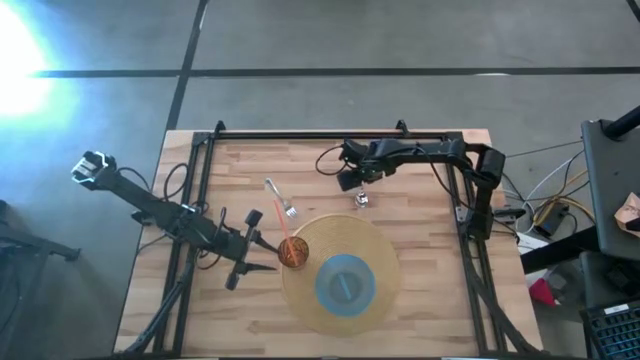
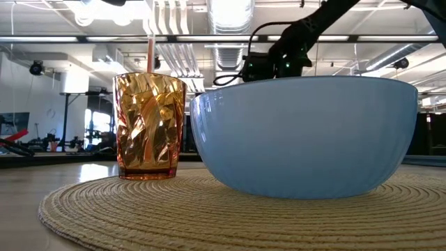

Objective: Pick & Place Utensil
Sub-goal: Put the orange spoon into the blue bowl on the brown mat

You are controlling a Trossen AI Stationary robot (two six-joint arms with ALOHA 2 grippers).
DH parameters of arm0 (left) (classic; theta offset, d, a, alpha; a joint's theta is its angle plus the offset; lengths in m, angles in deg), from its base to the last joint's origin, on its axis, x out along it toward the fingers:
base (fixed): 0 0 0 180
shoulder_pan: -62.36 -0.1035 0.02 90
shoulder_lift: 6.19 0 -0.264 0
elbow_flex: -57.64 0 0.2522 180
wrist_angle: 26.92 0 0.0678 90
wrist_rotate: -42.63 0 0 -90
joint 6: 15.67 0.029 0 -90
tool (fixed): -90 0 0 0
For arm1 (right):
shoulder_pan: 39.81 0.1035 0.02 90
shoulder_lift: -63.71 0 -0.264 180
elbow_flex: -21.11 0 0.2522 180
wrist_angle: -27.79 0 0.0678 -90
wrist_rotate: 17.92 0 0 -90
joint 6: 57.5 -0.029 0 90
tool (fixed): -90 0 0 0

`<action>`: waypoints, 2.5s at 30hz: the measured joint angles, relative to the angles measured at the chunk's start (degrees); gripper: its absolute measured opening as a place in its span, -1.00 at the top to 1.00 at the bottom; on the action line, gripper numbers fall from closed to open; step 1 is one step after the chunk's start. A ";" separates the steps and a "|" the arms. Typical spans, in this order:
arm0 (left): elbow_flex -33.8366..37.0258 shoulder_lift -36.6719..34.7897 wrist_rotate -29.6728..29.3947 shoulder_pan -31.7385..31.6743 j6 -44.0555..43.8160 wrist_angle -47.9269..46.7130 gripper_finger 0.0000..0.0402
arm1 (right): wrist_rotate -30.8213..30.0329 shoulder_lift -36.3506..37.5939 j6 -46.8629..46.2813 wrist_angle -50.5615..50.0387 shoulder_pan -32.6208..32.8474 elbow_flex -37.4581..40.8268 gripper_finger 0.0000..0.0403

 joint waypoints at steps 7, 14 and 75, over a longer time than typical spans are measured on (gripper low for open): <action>0.00 0.02 0.00 0.00 -0.02 0.00 0.13 | -0.26 0.00 -0.56 0.51 0.00 1.95 0.24; 0.00 0.02 0.00 0.01 0.00 0.02 0.13 | -0.42 0.00 -1.07 3.50 0.00 4.23 0.24; 0.00 0.03 0.00 0.02 0.44 0.00 0.13 | -1.98 1.09 7.35 7.28 -5.01 8.90 0.95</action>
